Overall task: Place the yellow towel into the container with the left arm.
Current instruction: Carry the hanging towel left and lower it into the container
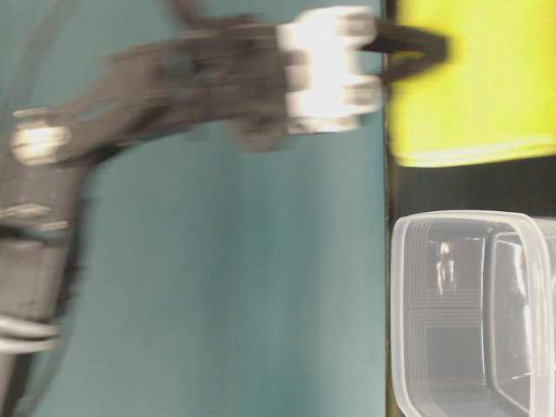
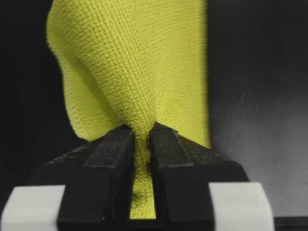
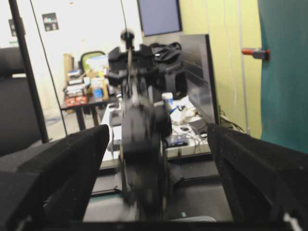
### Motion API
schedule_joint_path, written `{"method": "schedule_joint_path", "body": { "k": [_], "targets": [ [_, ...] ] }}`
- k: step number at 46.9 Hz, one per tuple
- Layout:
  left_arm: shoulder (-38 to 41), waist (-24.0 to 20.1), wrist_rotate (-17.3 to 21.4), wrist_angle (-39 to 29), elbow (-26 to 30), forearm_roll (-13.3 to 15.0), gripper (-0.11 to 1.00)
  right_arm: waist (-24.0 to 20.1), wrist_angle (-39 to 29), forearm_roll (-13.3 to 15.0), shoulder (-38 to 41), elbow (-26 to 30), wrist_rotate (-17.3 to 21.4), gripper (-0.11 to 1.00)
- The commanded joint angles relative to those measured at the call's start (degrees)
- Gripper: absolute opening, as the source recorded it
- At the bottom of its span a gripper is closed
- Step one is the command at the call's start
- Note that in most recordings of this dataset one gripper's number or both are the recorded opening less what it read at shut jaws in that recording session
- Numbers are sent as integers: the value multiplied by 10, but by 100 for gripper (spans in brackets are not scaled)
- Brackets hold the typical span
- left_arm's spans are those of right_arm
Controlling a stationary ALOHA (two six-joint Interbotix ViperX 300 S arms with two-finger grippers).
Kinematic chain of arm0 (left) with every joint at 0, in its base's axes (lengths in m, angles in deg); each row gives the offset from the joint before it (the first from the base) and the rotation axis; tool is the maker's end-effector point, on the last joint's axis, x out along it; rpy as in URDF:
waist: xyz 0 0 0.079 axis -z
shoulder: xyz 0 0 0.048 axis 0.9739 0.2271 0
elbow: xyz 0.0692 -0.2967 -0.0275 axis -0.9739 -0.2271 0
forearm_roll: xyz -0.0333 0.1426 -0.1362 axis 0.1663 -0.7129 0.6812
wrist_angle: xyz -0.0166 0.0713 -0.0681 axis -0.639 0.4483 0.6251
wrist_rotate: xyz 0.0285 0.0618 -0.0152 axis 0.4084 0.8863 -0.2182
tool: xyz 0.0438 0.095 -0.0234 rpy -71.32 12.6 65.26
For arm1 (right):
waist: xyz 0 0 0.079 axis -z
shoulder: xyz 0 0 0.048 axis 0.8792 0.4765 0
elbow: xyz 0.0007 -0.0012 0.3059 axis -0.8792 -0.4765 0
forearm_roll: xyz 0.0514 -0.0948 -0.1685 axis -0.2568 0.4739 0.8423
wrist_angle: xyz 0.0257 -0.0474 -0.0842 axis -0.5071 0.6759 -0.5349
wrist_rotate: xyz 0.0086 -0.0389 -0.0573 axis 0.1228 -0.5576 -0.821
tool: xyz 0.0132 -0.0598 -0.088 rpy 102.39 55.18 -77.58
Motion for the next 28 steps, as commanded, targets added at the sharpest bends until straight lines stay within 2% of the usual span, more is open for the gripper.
{"method": "schedule_joint_path", "body": {
  "k": [1,5,11,21,28],
  "targets": [
    [-68,-9,-3,-46,25,-3,7,2,0,1,4,4,1,79],
    [-116,-17,-6,-78,18,-2,7,2,-4,1,4,4,1,79],
    [-178,-20,-9,-96,-33,-2,7,2,-7,1,4,4,1,79],
    [-270,-18,-11,-89,-194,-2,7,2,-11,1,4,4,0,79],
    [-315,-22,-7,-21,-306,-2,7,2,-12,1,4,-1,-1,79]
  ]
}}
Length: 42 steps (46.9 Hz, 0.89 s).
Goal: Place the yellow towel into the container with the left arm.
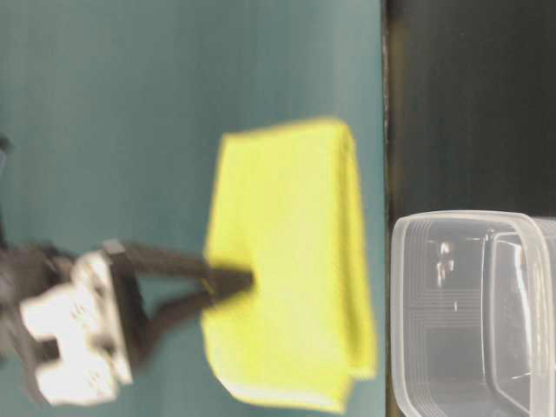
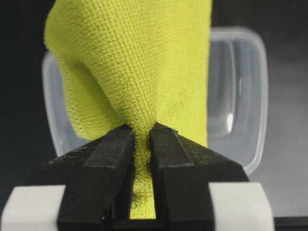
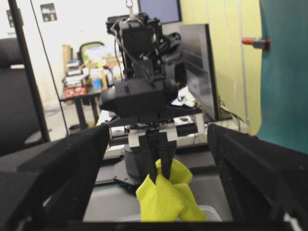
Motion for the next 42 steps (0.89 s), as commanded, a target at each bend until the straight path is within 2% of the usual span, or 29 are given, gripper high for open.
{"method": "schedule_joint_path", "body": {
  "k": [1,7,10,25,42],
  "targets": [
    [-43,-2,3,54,-68,-2,7,2,2,1,4,3,-1,79],
    [-54,-2,6,110,-119,-2,7,2,2,1,4,0,0,79],
    [-52,-2,6,114,-131,-2,7,2,2,1,3,0,0,79],
    [-42,-9,9,149,-153,-2,7,2,1,1,4,-1,0,79],
    [-46,-7,5,158,-185,-2,7,2,1,1,4,-5,0,79]
  ]
}}
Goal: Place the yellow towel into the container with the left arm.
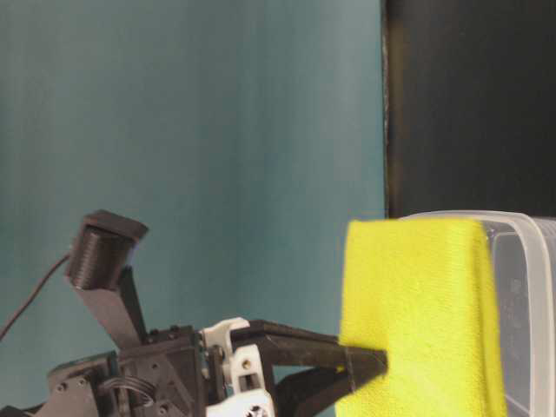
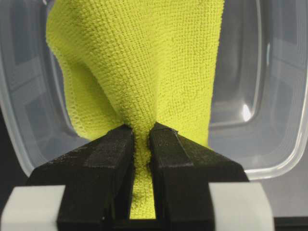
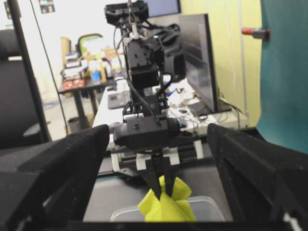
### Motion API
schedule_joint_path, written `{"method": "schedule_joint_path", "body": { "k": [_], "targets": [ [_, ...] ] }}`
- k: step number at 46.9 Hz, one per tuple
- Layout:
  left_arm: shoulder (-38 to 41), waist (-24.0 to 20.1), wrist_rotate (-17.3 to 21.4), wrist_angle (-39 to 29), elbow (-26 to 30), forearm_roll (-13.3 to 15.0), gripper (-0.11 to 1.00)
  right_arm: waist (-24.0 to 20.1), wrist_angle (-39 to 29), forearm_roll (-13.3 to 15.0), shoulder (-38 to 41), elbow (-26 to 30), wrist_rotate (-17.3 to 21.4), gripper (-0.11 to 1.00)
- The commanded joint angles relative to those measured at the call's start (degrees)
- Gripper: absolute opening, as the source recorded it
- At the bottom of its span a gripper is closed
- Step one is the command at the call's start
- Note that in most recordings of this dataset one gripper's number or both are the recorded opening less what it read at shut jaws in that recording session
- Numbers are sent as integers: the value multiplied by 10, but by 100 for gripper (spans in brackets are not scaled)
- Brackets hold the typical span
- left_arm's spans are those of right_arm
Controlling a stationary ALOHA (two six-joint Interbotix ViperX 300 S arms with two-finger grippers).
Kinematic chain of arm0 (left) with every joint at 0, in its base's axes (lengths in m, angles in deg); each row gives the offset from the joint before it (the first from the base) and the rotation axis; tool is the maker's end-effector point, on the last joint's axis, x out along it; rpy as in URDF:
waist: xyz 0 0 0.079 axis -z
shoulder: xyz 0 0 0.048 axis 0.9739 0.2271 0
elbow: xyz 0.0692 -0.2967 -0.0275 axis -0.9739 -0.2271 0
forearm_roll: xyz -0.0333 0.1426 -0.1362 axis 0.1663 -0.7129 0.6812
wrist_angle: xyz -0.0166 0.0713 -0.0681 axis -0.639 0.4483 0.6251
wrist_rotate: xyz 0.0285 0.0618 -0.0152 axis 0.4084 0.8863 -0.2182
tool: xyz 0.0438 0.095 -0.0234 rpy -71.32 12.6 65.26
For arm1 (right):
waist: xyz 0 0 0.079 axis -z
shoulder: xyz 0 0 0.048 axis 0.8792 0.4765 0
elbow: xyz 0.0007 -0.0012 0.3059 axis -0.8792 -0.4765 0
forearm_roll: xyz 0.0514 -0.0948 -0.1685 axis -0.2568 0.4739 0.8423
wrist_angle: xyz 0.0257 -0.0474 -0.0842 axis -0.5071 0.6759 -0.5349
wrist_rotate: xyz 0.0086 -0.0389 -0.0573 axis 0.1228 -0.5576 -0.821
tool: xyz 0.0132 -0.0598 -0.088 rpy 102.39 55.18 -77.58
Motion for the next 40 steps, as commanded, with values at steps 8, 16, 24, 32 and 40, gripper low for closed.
{"method": "schedule_joint_path", "body": {
  "k": [8,16,24,32,40],
  "targets": [
    [-6,4,-8,17,2,-2,30,1,2,1,4,4,0,79],
    [-5,4,-18,21,7,-2,79,2,3,1,4,5,0,79],
    [-9,4,-33,29,7,-2,90,6,4,1,4,4,0,79],
    [-47,10,-40,61,3,-2,91,10,4,1,2,5,0,79],
    [-120,32,-52,94,-11,-2,91,11,2,1,-5,4,1,79]
  ]
}}
